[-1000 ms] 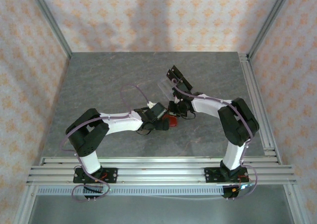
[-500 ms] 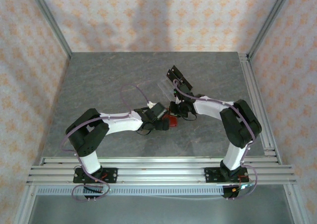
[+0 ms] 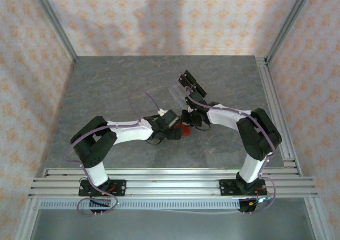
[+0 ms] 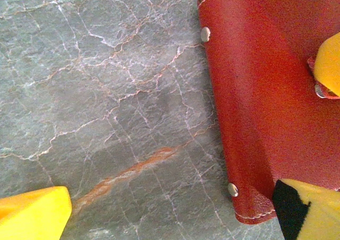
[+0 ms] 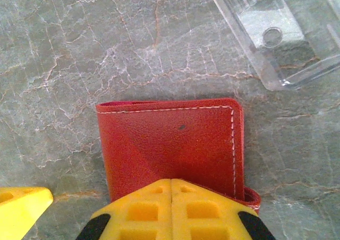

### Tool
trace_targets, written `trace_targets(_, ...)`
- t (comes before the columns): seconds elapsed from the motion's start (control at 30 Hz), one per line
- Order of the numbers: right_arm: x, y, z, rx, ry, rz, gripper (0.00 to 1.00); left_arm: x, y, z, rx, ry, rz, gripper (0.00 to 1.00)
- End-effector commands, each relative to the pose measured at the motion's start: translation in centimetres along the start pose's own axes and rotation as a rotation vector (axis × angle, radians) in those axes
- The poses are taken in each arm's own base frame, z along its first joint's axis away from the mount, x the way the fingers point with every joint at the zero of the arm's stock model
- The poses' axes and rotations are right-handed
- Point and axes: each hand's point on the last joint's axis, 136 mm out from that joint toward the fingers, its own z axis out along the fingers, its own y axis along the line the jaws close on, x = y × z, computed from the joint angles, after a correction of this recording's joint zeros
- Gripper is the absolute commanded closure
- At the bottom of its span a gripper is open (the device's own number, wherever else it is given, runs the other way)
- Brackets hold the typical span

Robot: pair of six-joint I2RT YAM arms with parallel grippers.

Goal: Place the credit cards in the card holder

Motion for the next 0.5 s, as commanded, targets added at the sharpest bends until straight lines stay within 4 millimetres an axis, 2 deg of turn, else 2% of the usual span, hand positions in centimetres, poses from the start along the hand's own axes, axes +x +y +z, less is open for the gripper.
trace_targets(0.0,5.6,-5.7,0.8,0.213,0.171,0.024,1.0,0.8,0.9,0.5,-0.041,0.017,-0.002,0.0)
trace_targets(0.17,5.3,-4.7,0.4,0.174,0.13,-0.001,1.0,0.8,0.8,0.6,-0.042,0.017,-0.001,0.0)
trace_targets(0.47,5.8,-5.1,0.7,0.182,0.117,-0.011,1.0,0.8,0.9,0.7,-0.041,0.017,-0.005,0.0)
